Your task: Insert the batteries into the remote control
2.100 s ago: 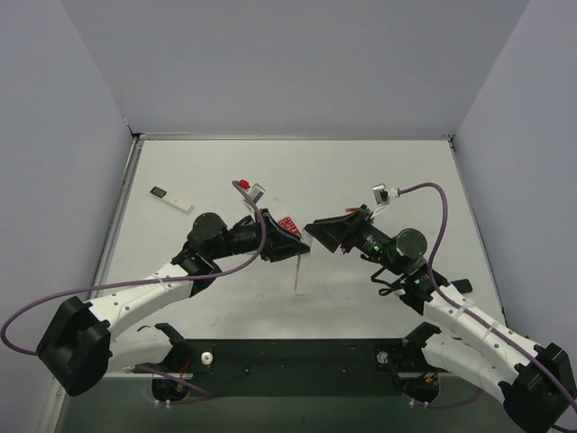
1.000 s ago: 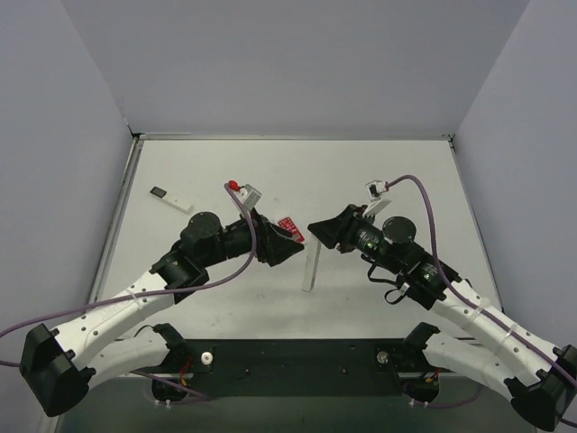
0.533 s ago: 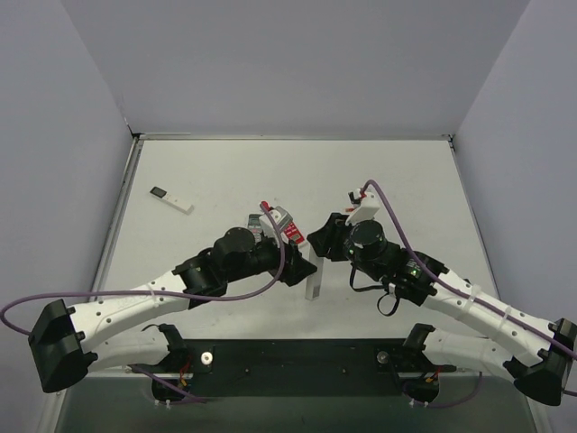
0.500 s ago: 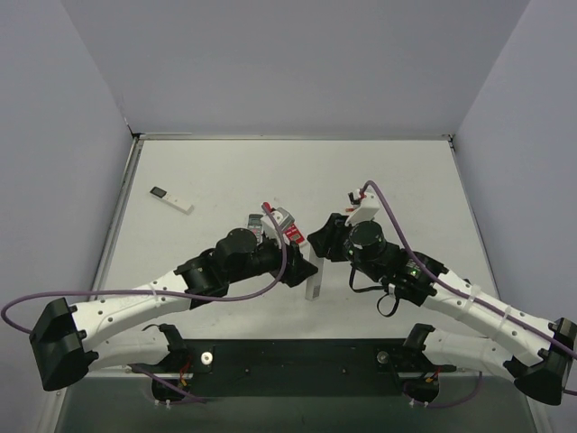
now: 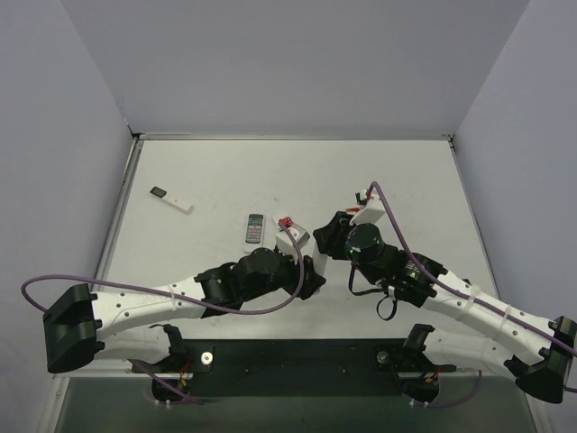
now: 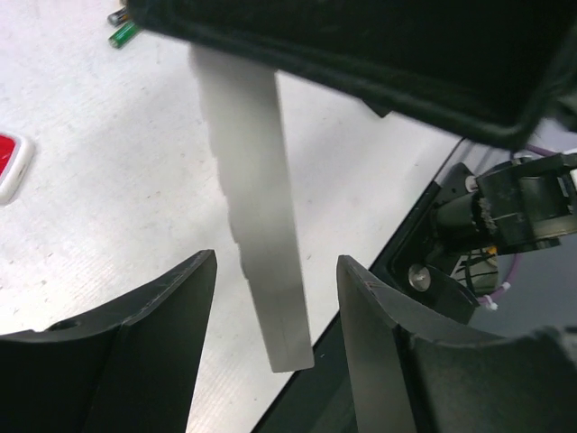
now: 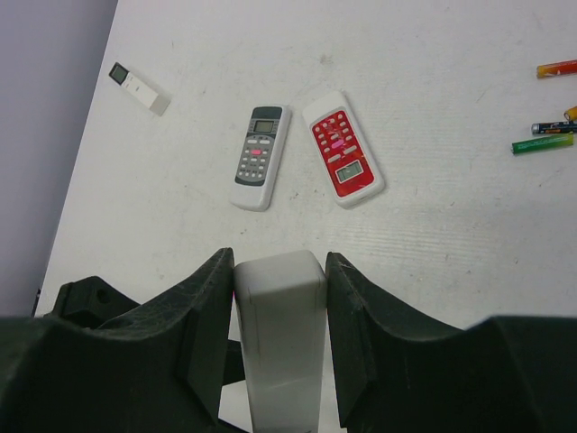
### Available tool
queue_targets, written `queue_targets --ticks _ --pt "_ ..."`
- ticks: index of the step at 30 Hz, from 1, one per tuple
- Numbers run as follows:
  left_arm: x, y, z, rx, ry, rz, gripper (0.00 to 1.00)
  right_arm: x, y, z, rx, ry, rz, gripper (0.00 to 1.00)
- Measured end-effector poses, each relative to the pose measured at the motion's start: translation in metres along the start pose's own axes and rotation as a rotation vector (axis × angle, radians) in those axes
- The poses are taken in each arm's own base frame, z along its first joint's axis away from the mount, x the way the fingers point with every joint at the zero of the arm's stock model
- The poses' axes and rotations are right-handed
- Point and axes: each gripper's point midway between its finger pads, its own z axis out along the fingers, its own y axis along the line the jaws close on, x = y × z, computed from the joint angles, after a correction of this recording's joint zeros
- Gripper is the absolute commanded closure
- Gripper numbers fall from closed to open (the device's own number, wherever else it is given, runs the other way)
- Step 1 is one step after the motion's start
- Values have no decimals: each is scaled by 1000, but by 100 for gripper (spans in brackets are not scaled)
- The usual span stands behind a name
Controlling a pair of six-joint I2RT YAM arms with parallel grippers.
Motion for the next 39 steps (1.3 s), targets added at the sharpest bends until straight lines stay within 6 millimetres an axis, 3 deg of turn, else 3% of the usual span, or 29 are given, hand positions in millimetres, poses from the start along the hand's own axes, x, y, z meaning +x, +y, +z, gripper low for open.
queue_targets --ticks 6,7,8,11,12,13,15,16,19,22,27,32,39 --pt "10 13 8 -71 6 -1 45 -3 -1 0 15 -15 35 100" --pt "11 14 8 -77 8 -1 50 -4 -2 0 17 -18 42 100" --pt "12 14 9 -81 9 0 65 -4 -2 0 19 -21 49 100" --pt "13 14 9 -80 10 2 91 -7 -1 -2 17 -29 66 100" --pt "13 12 9 -72 7 7 100 -7 -2 -2 17 -30 68 96" --pt "13 13 9 -73 7 7 100 -7 -3 -3 17 -29 71 83" --pt "13 12 8 -65 11 15 100 -8 -4 -5 10 -29 79 69" --pt "12 12 7 -59 14 20 100 -7 -4 -5 1 -25 82 58" --pt "10 9 4 -2 38 20 100 -10 -5 -7 -43 -24 93 41" --pt "5 5 -4 86 64 10 100 -14 -12 -11 -120 -29 85 32" --pt "2 -6 -21 244 126 -7 100 -20 -15 -27 -288 -56 14 23" --pt "-3 6 -34 282 153 -44 100 -26 -14 -39 -401 -60 -109 17" --pt "3 1 -50 361 214 -49 100 -4 -4 -41 -571 87 -187 17"
